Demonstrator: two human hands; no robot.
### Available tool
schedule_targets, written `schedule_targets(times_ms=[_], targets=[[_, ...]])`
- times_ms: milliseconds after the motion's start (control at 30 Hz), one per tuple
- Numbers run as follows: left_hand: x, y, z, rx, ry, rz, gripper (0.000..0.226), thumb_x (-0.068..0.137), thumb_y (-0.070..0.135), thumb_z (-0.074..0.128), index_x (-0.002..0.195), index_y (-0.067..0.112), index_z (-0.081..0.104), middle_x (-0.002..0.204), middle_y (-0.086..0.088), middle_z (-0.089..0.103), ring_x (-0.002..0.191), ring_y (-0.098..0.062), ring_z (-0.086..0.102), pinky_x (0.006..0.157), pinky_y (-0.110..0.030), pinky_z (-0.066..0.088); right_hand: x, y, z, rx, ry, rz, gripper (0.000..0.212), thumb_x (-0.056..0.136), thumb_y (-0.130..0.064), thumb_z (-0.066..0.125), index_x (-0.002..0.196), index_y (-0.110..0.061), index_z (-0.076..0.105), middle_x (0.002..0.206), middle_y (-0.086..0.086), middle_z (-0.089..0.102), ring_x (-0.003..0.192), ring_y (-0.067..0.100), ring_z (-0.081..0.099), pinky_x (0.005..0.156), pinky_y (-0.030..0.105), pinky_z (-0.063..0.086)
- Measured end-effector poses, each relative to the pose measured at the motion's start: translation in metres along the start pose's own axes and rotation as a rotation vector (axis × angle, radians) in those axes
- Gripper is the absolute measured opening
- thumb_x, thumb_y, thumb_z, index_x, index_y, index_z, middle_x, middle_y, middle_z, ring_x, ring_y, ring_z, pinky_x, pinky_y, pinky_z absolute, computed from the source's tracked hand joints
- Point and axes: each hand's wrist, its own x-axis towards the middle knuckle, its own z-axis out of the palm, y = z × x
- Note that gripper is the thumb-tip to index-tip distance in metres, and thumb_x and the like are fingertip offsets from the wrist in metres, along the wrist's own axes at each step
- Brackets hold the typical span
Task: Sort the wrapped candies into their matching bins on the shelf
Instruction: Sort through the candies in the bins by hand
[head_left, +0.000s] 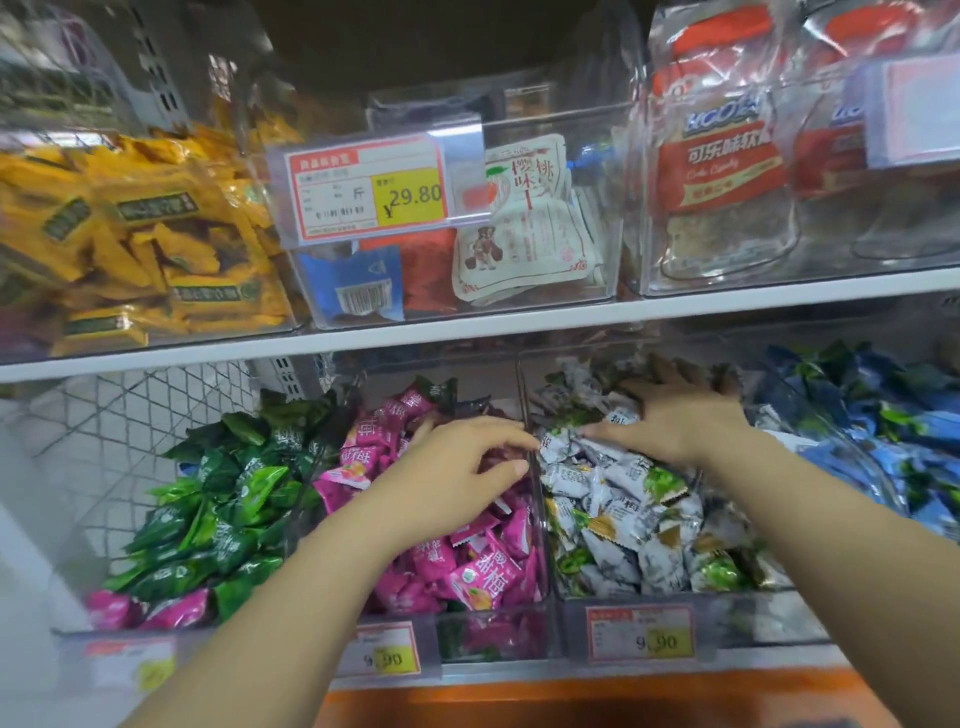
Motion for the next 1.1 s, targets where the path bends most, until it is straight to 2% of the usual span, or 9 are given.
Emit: schedule_targets(times_ms=[100,200,300,400,533,633,733,867,1100], targets=[[-0.025,-0.01,-0.008,-0.073,0.123,-0.016,0.028,0.095,0.037,0.05,0.121,0.043,0.056,0.127,0.03,0.046,0.12,0.006,0.042,0.113,-0.043,0.026,-0.009,0.0,-0.006,0.022,-0.002,-0.028,0.097,0.056,-0.096,0.027,0.132,-0.039,0.043,0.146,0.003,0.037,0.131,0.029,0.036,0.108,0.05,0.031],[-0.053,-0.033,-0.017,-0.084,0.285,-0.061,0.024,0.093,0.033,0.055,0.114,0.042,0.06,0.115,0.033,0.051,0.105,0.012,0.048,0.107,-0.035,0.034,-0.028,-0.008,-0.016,0.063,0.113,-0.066,0.069,0.065,-0.084,0.039,0.093,-0.024,0.057,0.079,0.0,0.057,0.084,0.022,0.057,0.073,0.03,0.045],[-0.07,-0.054,-0.022,-0.096,0.415,-0.123,0.021,0.092,0.027,0.057,0.109,0.038,0.063,0.106,0.033,0.051,0.096,0.012,0.051,0.098,-0.022,0.04,-0.041,-0.028,-0.018,0.1,0.281,-0.203,0.052,0.083,-0.062,0.054,0.126,-0.032,0.056,0.1,0.001,0.068,0.095,0.021,0.061,0.076,0.029,0.044],[-0.077,-0.07,-0.021,-0.059,0.47,-0.178,0.02,0.091,0.029,0.058,0.108,0.036,0.064,0.107,0.026,0.055,0.101,-0.001,0.055,0.104,-0.044,0.038,-0.044,-0.056,-0.018,0.228,0.23,-0.396,0.046,0.087,-0.047,0.058,0.129,-0.027,0.056,0.128,-0.003,0.06,0.109,0.015,0.06,0.092,0.031,0.047],[-0.083,-0.085,-0.014,-0.051,0.486,-0.169,0.019,0.091,0.029,0.055,0.106,0.033,0.066,0.107,0.019,0.06,0.107,-0.008,0.056,0.103,-0.049,0.037,-0.035,-0.097,-0.012,0.231,0.129,-0.593,0.041,0.089,-0.039,0.06,0.128,-0.026,0.058,0.125,-0.002,0.062,0.085,-0.013,0.056,0.079,0.015,0.038],[-0.082,-0.089,-0.013,-0.047,0.507,-0.178,0.019,0.091,0.023,0.057,0.106,0.029,0.067,0.111,0.016,0.058,0.107,-0.008,0.055,0.104,-0.045,0.037,-0.021,-0.13,-0.005,0.253,0.069,-0.668,0.054,0.088,-0.042,0.061,0.138,-0.026,0.047,0.139,-0.004,0.051,0.124,0.008,0.049,0.092,0.011,0.031],[-0.079,-0.094,-0.013,-0.056,0.52,-0.183,0.02,0.092,0.023,0.056,0.108,0.029,0.066,0.113,0.015,0.058,0.108,-0.01,0.053,0.102,-0.042,0.04,-0.007,-0.161,0.002,0.221,-0.062,-0.713,0.071,0.085,-0.052,0.059,0.146,-0.028,0.031,0.15,-0.008,0.034,0.136,0.011,0.035,0.103,0.016,0.025],[-0.081,-0.105,-0.014,-0.046,0.488,-0.177,0.023,0.093,0.026,0.054,0.112,0.034,0.064,0.115,0.019,0.056,0.113,-0.01,0.05,0.104,-0.038,0.038,0.008,-0.174,0.007,0.13,-0.185,-0.743,0.078,0.084,-0.054,0.06,0.148,-0.029,0.025,0.154,-0.008,0.026,0.139,0.01,0.029,0.107,0.018,0.022],[-0.085,-0.113,-0.021,-0.076,0.49,-0.163,0.021,0.094,0.026,0.054,0.111,0.032,0.065,0.103,0.026,0.052,0.105,0.0,0.052,0.1,-0.026,0.039,0.016,-0.145,-0.012,-0.158,-0.226,-0.696,0.051,0.088,-0.035,0.062,0.135,-0.019,0.049,0.138,0.003,0.05,0.118,0.018,0.051,0.093,0.022,0.038]])
